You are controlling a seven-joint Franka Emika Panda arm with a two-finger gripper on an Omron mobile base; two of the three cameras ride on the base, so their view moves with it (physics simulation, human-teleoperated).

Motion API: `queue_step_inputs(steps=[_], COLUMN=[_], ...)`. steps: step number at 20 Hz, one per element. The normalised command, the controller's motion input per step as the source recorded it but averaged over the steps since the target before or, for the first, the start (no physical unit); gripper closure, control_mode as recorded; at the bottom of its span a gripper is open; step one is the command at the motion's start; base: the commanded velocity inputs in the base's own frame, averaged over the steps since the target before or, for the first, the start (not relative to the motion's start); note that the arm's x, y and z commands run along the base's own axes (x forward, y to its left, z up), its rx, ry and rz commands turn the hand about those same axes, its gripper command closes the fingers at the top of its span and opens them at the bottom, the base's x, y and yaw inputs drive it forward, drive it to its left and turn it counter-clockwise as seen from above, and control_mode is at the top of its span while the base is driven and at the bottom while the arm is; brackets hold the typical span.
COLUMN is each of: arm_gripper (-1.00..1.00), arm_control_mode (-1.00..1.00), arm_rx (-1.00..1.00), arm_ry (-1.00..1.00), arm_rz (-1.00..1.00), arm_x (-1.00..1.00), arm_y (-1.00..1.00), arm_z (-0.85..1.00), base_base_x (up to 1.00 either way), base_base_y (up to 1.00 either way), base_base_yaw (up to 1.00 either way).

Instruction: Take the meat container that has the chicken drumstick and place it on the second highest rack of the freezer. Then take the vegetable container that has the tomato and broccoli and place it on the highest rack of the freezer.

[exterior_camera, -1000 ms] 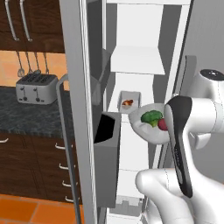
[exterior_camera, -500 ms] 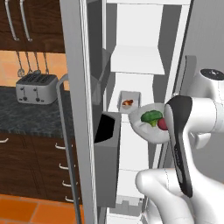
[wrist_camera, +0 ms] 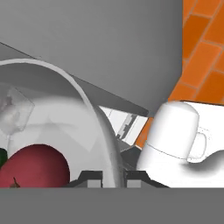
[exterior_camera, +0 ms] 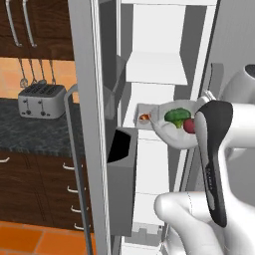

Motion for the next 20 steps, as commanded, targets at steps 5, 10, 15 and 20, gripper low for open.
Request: queue_step_inputs(steps=[5,10,15,20], arm_gripper=[1.00,1.00,1.00,1.00], arm_control_mode=[-1.00,-1.00,-1.00,-1.00], arm_rx=[0.01,0.04,0.00,0.03], arm_ry=[-0.32,-0.19,0.02,0.11], arm_rz=[0.00,0.00,0.00,-0.08], arm_x=[-0.13,0.07,0.40,0.70], arm_y=[0.09,0.13,0.21,0.02], arm_z=[0.58,0.67,0.48,0.25], base_base_x=[0.00,0.00,0.00,0.00], base_base_y=[0.00,0.00,0.00,0.00], base_base_yaw=[0.00,0.00,0.00,0.00])
